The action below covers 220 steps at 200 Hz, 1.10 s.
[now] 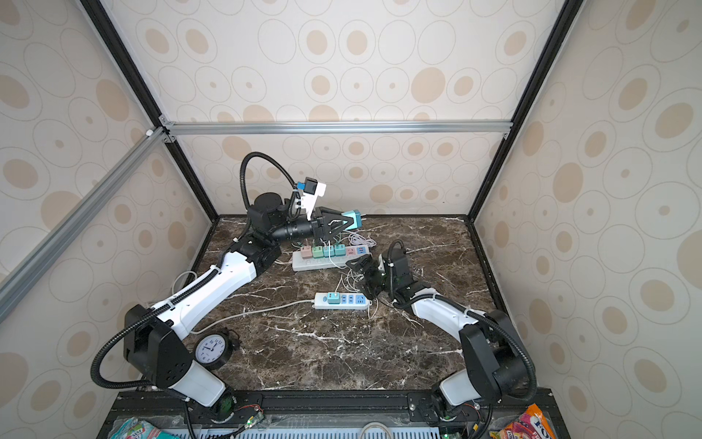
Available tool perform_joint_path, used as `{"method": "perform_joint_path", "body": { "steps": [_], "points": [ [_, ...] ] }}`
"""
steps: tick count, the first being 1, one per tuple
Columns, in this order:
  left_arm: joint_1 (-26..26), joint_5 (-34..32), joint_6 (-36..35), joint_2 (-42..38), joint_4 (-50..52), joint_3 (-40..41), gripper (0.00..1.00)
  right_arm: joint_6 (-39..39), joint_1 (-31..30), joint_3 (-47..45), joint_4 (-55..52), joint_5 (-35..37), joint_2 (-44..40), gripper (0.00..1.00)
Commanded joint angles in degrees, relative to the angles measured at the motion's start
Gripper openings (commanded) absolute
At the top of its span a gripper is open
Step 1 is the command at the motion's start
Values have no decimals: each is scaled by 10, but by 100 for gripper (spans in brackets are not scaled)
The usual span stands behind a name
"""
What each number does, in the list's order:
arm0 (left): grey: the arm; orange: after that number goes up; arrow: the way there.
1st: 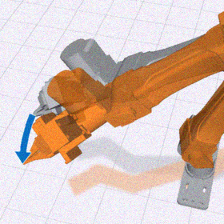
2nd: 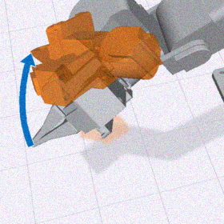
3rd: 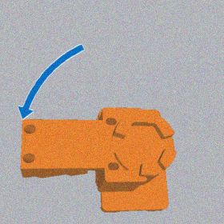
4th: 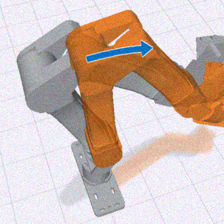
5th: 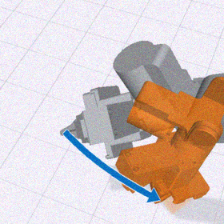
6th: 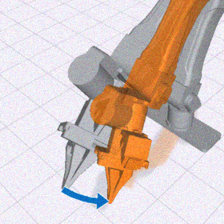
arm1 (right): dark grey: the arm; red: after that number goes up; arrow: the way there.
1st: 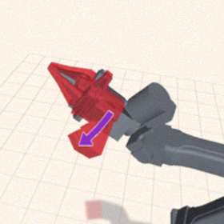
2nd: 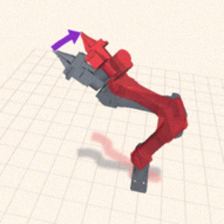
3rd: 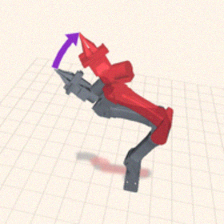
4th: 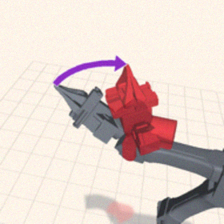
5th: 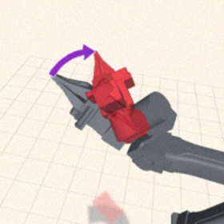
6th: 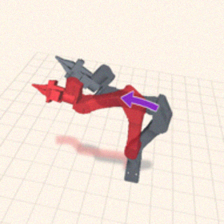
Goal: Insert plugs into power strip
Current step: Pick up the power cord.
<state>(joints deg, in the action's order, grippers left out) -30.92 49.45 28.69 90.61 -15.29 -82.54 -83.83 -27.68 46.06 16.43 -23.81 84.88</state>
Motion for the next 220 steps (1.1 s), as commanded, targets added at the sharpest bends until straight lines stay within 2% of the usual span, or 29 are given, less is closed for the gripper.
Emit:
{"method": "perform_joint_path", "body": {
  "steps": [1, 43, 73, 102, 137, 173, 195, 220],
  "points": [
    [-2, 1, -7, -13, -26, -12, 0, -113, -12, 3, 72, 17, 22, 90],
    [-2, 9, 2, -20, -44, 5, 0, -162, -24, 12, 149, 39, 65, 87],
    [-1, 7, -19, -28, -24, 5, 0, -170, -26, 11, 158, 54, 92, 77],
    [-1, 9, -35, -34, 10, 5, 0, -153, -26, -10, 184, 102, 103, 51],
    [-10, 6, -49, -33, 37, 2, 0, -112, 0, -18, 192, 117, 102, 24],
    [-36, -24, -95, -8, 105, -31, 0, -11, 39, -4, 111, 134, 51, 0],
    [-50, -49, -121, 14, 142, -65, 0, 38, 71, 4, 94, 132, 27, 0],
    [-77, -78, -180, 56, 219, -139, 0, 122, 114, 50, 52, 90, 21, 0]
  ]
}}
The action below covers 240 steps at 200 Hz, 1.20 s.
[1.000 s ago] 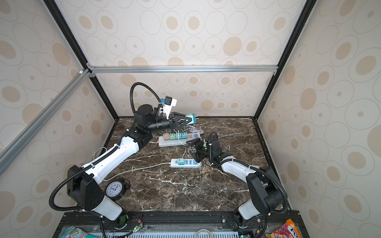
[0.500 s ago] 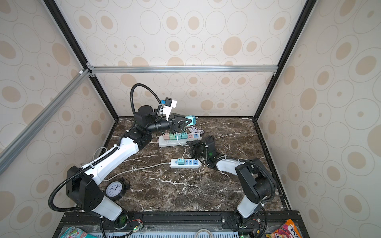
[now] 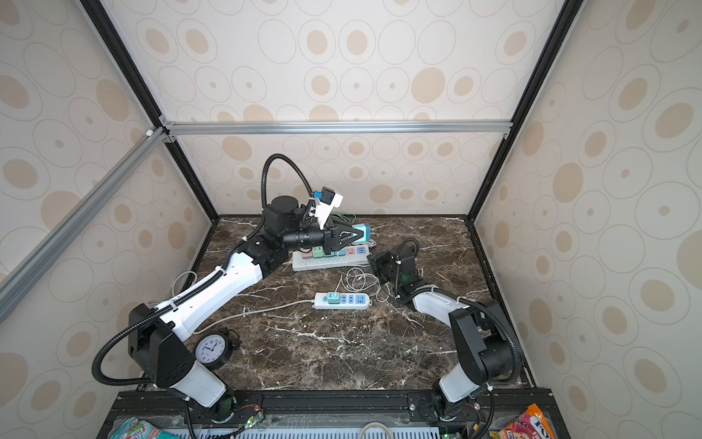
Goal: Insert plugs into power strip
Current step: Pick up the power cord, then insert the plug into the socket.
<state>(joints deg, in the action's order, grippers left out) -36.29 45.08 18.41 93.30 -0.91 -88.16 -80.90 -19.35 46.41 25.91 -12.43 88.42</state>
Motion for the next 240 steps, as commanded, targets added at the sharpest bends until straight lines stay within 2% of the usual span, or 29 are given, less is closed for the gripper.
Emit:
{"method": "perform_joint_path", "body": {
  "steps": [1, 22, 49, 72, 95, 122, 142, 158, 203, 240],
  "points": [
    [-24, -37, -81, 32, 80, -87, 0, 97, 31, 49, -44, -25, -15, 0],
    [-40, -76, -138, 79, 169, -177, 0, 186, 58, 106, -81, -39, -9, 0],
    [-52, -102, -215, 136, 255, -286, 0, 299, 87, 202, -105, -123, 30, 0],
    [-54, -124, -267, 176, 305, -320, 0, 392, 94, 275, -169, -169, 72, 0],
    [-60, -171, -287, 209, 361, -327, 0, 447, 93, 283, -215, -201, 100, 0],
    [-90, -257, -342, 229, 408, -284, 0, 454, 93, 233, -231, -198, 106, 0],
    [-109, -270, -396, 219, 394, -201, 0, 458, 93, 203, -239, -203, 108, 0],
    [-121, -290, -418, 222, 396, -170, 0, 461, 93, 186, -248, -201, 112, 0],
    [-163, -405, -455, 274, 472, -187, 0, 466, 92, 167, -251, -219, 125, 0],
    [-169, -451, -472, 295, 506, -195, 0, 467, 92, 155, -251, -211, 126, 0]
  ]
}}
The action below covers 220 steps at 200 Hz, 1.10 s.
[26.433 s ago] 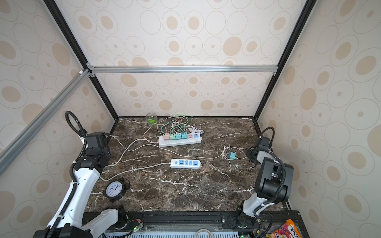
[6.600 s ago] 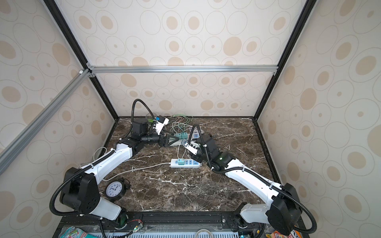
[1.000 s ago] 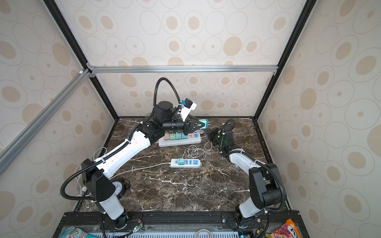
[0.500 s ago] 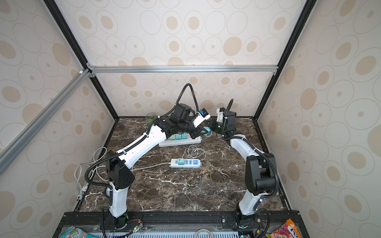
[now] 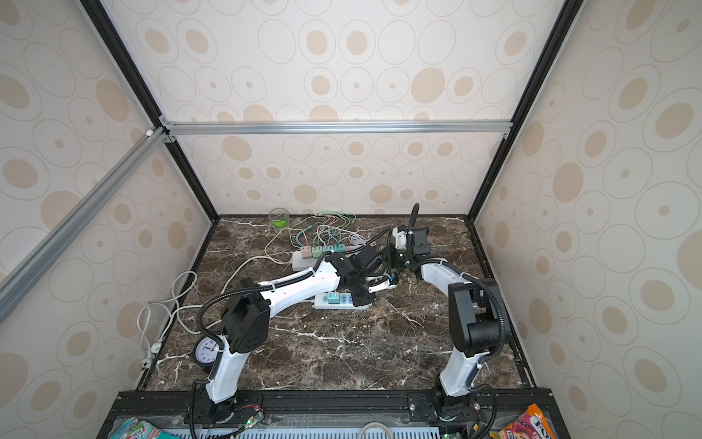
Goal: Insert plugs into power strip
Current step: Insert the plug into the socket.
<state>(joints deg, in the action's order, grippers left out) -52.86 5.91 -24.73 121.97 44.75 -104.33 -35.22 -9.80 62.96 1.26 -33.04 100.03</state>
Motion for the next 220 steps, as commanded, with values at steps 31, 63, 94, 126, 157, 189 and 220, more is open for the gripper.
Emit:
{"method": "perform_joint_path", "body": {
  "steps": [31, 63, 94, 126, 157, 189, 220],
  "points": [
    [-3, -80, -55, 28, 77, -60, 0, 6, -3, -17, -3, -3, 8, 0],
    [-3, -85, -64, 42, 107, -99, 0, 2, -3, -21, -1, -2, 7, 0],
    [-3, -80, -75, 42, 131, -127, 0, 1, -3, -18, -5, 2, 11, 0],
    [-3, -75, -92, 45, 164, -160, 0, 2, -5, -11, -8, -7, 12, 0],
    [-4, -66, -92, 58, 183, -191, 0, 4, -7, -10, -10, -7, 13, 0],
    [-3, -90, -84, 96, 210, -223, 0, 6, -7, -3, -14, -14, 18, 0],
    [-3, -70, -79, 111, 221, -246, 0, 18, -7, 4, -30, -10, 21, 0]
  ]
}}
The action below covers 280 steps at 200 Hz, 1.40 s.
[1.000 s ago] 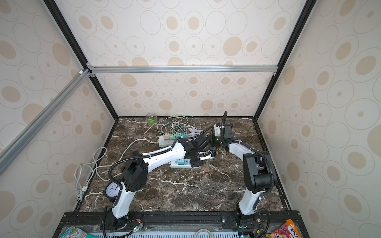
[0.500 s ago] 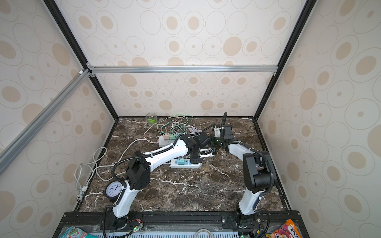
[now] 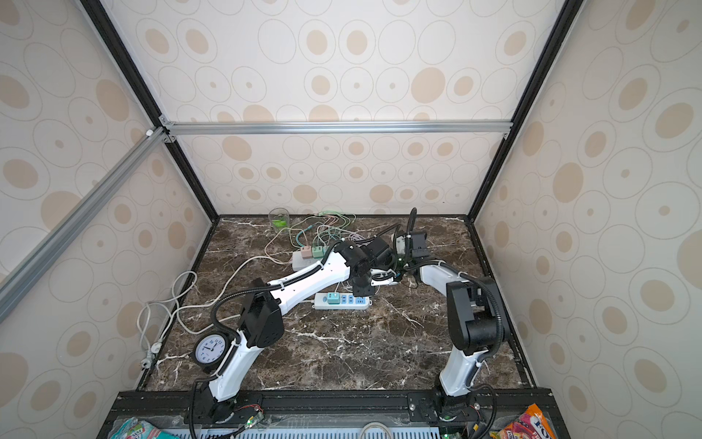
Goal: Insert plugs into power strip
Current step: Insert the plug into the socket, then place the power cord at the center of the table.
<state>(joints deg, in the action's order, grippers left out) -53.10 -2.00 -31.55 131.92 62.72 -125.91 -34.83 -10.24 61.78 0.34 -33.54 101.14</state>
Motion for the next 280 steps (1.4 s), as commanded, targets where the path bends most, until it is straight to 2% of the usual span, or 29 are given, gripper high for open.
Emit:
{"method": "perform_joint_path", "body": {
  "steps": [1, 32, 91, 117, 146, 179, 211, 280],
  "points": [
    [-1, 9, -11, 12, 41, -30, 0, 14, -3, 16, -22, -5, 10, 0],
    [-1, -4, -15, 18, 52, -25, 0, 13, -4, 16, -24, -2, 12, 0],
    [-2, 20, -24, -6, 65, -23, 0, 16, -4, 18, -34, 4, 12, 0],
    [-2, -5, -24, 11, 68, -20, 0, 16, -4, 19, -37, 4, 11, 0],
    [-2, 12, -27, 13, 79, -28, 0, 20, -4, 21, -43, 7, 10, 0],
    [-2, -6, -35, -5, 69, -7, 0, 19, -4, 22, -44, 8, 12, 0],
    [-2, 18, -37, 3, 68, -6, 0, 20, -5, 22, -46, 8, 9, 0],
    [-2, 29, -35, -14, 70, 2, 0, 20, -5, 21, -46, 10, 7, 0]
  ]
}}
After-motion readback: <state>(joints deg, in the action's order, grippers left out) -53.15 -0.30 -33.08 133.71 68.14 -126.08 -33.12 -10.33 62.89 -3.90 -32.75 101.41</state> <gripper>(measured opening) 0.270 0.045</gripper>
